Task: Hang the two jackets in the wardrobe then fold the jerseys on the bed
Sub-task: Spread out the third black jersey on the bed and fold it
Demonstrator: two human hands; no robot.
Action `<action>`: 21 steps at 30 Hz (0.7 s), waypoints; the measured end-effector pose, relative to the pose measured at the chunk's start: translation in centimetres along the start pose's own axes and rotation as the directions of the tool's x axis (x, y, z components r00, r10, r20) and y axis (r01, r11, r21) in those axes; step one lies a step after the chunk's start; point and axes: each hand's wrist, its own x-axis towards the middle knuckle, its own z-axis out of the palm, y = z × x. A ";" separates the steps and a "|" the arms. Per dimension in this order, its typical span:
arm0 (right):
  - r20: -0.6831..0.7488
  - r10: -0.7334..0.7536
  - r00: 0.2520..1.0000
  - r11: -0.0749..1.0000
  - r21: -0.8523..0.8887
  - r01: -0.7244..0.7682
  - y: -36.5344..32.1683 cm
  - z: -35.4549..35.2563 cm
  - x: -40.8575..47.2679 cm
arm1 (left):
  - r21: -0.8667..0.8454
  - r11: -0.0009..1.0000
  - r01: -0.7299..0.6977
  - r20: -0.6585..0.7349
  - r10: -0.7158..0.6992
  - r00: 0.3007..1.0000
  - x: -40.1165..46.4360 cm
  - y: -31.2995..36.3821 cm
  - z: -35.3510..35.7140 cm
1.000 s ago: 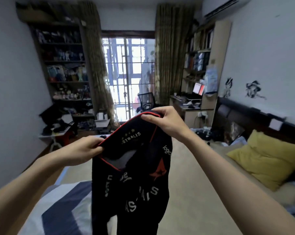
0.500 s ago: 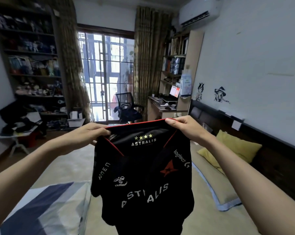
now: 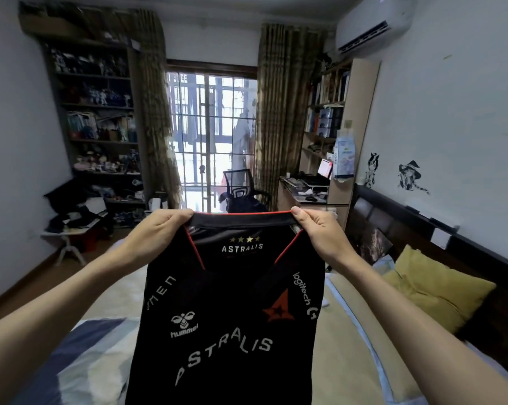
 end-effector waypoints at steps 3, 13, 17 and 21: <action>0.058 0.059 0.997 0.995 0.082 -0.064 0.8 -0.5 -0.4 | -0.042 0.999 0.033 0.043 -0.031 0.999 -0.5 1.2 1.3; 0.175 0.028 0.984 0.993 0.108 -0.048 -0.4 -2.1 -3.0 | 0.152 0.988 0.030 0.082 -0.043 0.996 -1.3 0.9 -0.3; 0.173 0.030 0.985 0.992 0.113 -0.051 -2.5 -1.9 -4.8 | 0.122 0.992 -0.042 0.057 0.035 0.998 -3.1 3.1 -0.8; 0.202 0.071 0.977 0.989 0.116 -0.096 -5.2 -2.4 -7.2 | 0.004 0.999 -0.040 0.075 0.039 0.996 -5.5 4.4 -1.6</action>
